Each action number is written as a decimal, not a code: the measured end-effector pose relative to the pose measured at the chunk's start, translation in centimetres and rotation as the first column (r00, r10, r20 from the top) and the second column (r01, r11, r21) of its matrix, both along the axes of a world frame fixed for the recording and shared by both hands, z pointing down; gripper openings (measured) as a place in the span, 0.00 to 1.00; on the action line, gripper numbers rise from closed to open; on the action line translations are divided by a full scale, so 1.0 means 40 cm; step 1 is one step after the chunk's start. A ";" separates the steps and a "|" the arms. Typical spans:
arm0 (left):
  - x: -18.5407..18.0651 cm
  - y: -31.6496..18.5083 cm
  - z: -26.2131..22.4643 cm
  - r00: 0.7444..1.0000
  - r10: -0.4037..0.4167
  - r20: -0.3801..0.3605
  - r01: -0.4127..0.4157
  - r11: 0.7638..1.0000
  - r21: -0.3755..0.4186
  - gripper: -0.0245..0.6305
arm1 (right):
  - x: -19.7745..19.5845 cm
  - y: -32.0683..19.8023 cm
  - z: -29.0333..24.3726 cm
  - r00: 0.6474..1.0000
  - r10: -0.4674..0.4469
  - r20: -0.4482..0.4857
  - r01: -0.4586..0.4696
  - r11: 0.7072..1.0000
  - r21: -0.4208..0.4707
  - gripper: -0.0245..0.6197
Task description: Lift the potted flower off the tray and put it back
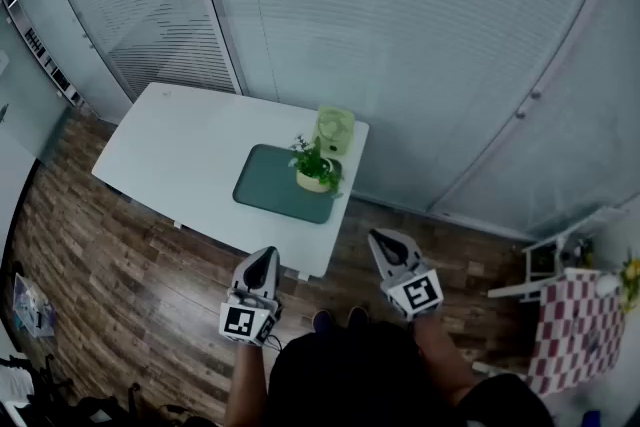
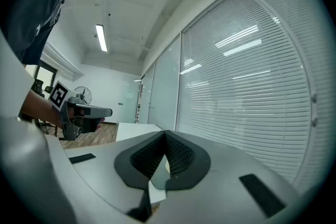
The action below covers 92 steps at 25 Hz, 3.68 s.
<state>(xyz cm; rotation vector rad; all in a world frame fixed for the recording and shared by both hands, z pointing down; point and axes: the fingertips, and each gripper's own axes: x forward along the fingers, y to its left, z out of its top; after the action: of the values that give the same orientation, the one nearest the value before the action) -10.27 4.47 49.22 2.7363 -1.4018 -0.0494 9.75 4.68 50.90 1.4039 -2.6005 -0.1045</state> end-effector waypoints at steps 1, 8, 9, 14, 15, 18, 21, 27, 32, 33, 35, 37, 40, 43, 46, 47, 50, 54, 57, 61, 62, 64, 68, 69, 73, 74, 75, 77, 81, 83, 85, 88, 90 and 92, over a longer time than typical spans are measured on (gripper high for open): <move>-0.004 -0.002 0.005 1.000 0.003 0.007 -0.003 1.000 -0.004 0.05 | -0.005 -0.001 0.001 1.000 0.002 0.004 -0.002 1.000 -0.005 0.04; -0.022 0.002 0.025 1.000 0.020 0.024 -0.019 0.999 -0.027 0.05 | -0.023 0.005 0.009 1.000 0.010 0.019 -0.010 1.000 0.004 0.04; -0.026 0.001 0.026 0.999 0.021 0.027 -0.021 1.000 -0.023 0.05 | -0.025 0.005 0.011 1.000 0.012 0.022 -0.012 1.000 0.004 0.04; -0.037 -0.012 0.028 0.999 0.030 0.024 -0.029 0.999 -0.016 0.05 | -0.026 0.000 0.022 0.998 0.033 0.044 -0.034 0.999 0.007 0.04; -0.040 -0.014 0.027 0.999 0.031 0.027 -0.030 0.999 -0.015 0.05 | -0.027 0.000 0.026 0.998 0.038 0.044 -0.038 0.999 0.000 0.04; -0.043 -0.016 0.024 0.996 0.036 0.079 -0.037 0.999 0.004 0.05 | -0.045 0.002 0.033 0.999 0.020 0.032 -0.020 1.000 -0.013 0.04; -0.038 -0.020 0.016 0.993 0.044 0.110 -0.047 0.999 0.025 0.05 | -0.062 -0.002 0.027 0.999 0.006 0.043 -0.006 1.000 0.001 0.04; -0.047 -0.023 0.017 0.995 0.033 0.096 -0.037 0.999 0.036 0.05 | -0.044 -0.015 0.013 0.992 0.058 0.111 -0.060 0.998 0.019 0.05; -0.053 -0.031 0.007 0.995 0.020 0.094 -0.027 0.997 0.069 0.40 | -0.042 -0.013 0.022 0.995 0.044 0.093 -0.046 0.999 0.013 0.52; -0.053 -0.035 0.007 0.996 0.017 0.087 -0.023 0.998 0.065 0.42 | -0.040 -0.012 0.019 0.995 0.044 0.094 -0.046 0.999 0.019 0.53; -0.054 -0.043 0.011 0.996 0.015 0.084 -0.020 0.998 0.060 0.43 | -0.039 -0.014 0.011 0.994 0.043 0.096 -0.047 0.998 0.038 0.56; -0.052 -0.053 0.016 0.996 0.016 0.090 -0.021 0.998 0.059 0.44 | -0.034 -0.020 0.010 0.995 0.045 0.091 -0.049 0.998 0.045 0.58; -0.042 -0.062 0.031 0.996 0.016 0.092 -0.020 0.998 0.051 0.44 | -0.016 -0.029 0.014 0.994 0.058 0.097 -0.062 0.997 0.039 0.59; -0.036 -0.077 0.059 0.996 0.003 0.084 -0.005 1.000 0.030 0.44 | 0.009 -0.048 0.031 0.994 0.063 0.094 -0.066 0.997 0.026 0.59; -0.038 -0.096 0.065 0.996 -0.001 0.084 -0.002 1.000 0.030 0.44 | 0.023 -0.076 0.036 0.991 0.071 0.113 -0.073 0.997 0.017 0.59; -0.038 -0.105 0.068 0.996 -0.002 0.087 0.000 1.000 0.031 0.44 | 0.029 -0.087 0.037 0.990 0.072 0.122 -0.075 0.997 0.017 0.59; -0.037 -0.143 0.080 0.997 -0.015 0.079 0.014 1.000 0.014 0.44 | 0.040 -0.127 0.057 0.992 0.061 0.107 -0.062 0.998 0.002 0.59; -0.021 -0.184 0.076 0.996 -0.016 0.083 0.016 1.000 0.001 0.44 | 0.036 -0.164 0.059 0.999 0.040 0.022 -0.040 0.999 -0.016 0.59; -0.012 -0.232 0.069 0.996 -0.012 0.087 0.012 1.000 0.003 0.44 | 0.039 -0.221 0.076 0.998 0.033 0.050 -0.031 0.999 -0.043 0.59; 0.010 -0.276 0.067 0.996 0.005 0.087 -0.005 1.000 0.004 0.44 | 0.051 -0.273 0.084 0.994 0.031 0.101 -0.025 0.998 -0.057 0.59; 0.013 -0.283 0.071 0.996 0.004 0.088 -0.004 1.000 -0.001 0.44 | 0.051 -0.281 0.086 0.995 0.026 0.097 -0.021 0.998 -0.057 0.59; 0.018 -0.301 0.080 0.996 0.001 0.092 0.000 1.000 -0.011 0.44 | 0.052 -0.300 0.090 0.996 0.016 0.093 -0.011 0.998 -0.054 0.59; 0.036 -0.331 0.093 0.995 0.008 0.104 -0.006 1.000 -0.017 0.44 | 0.060 -0.328 0.099 0.998 0.015 0.068 -0.010 0.998 -0.060 0.59; 0.039 -0.337 0.095 0.994 0.013 0.107 -0.010 1.000 -0.021 0.44 | 0.059 -0.337 0.105 0.998 0.012 0.062 -0.007 0.998 -0.069 0.59; 0.041 -0.364 0.110 0.994 0.012 0.104 -0.008 0.999 -0.039 0.44 | 0.056 -0.366 0.128 0.998 0.001 0.055 0.005 0.994 -0.108 0.59; 0.041 -0.372 0.117 0.995 0.011 0.103 -0.007 0.999 -0.043 0.44 | 0.058 -0.374 0.134 0.999 -0.001 0.053 0.007 0.994 -0.111 0.59; 0.042 -0.379 0.124 0.994 0.012 0.106 -0.007 0.999 -0.049 0.44 | 0.060 -0.382 0.138 0.999 -0.004 0.051 0.010 0.994 -0.107 0.59; 0.049 -0.390 0.136 0.993 0.017 0.114 -0.009 0.998 -0.065 0.44 | 0.067 -0.394 0.140 0.998 -0.007 0.056 0.013 0.995 -0.100 0.59; 0.053 -0.411 0.141 0.992 0.018 0.124 -0.010 0.997 -0.070 0.44 | 0.075 -0.422 0.178 0.999 -0.006 0.054 0.013 0.992 -0.129 0.59; 0.052 -0.420 0.156 0.992 0.021 0.126 -0.010 0.997 -0.083 0.44 | 0.067 -0.430 0.200 0.999 -0.013 0.041 0.019 0.986 -0.163 0.59; 0.053 -0.429 0.178 0.992 0.028 0.126 -0.015 0.995 -0.102 0.44 | 0.058 -0.438 0.231 1.000 -0.021 0.019 0.025 0.978 -0.208 0.59; 0.060 -0.441 0.216 0.989 0.051 0.137 -0.033 0.991 -0.129 0.44 | 0.059 -0.447 0.286 1.000 -0.028 -0.007 0.025 0.965 -0.262 0.59; 0.064 -0.446 0.232 0.990 0.059 0.132 -0.040 0.989 -0.140 0.44 | 0.061 -0.450 0.315 1.000 -0.027 -0.007 0.023 0.956 -0.293 0.59; 0.064 -0.448 0.249 0.990 0.062 0.129 -0.042 0.987 -0.156 0.44 | 0.059 -0.449 0.337 0.999 -0.035 -0.022 0.026 0.949 -0.315 0.59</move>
<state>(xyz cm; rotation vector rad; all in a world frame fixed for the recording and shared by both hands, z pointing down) -7.72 -13.45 59.17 2.6900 -1.3027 0.2387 12.10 -13.30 64.36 1.2387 -2.4785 0.2741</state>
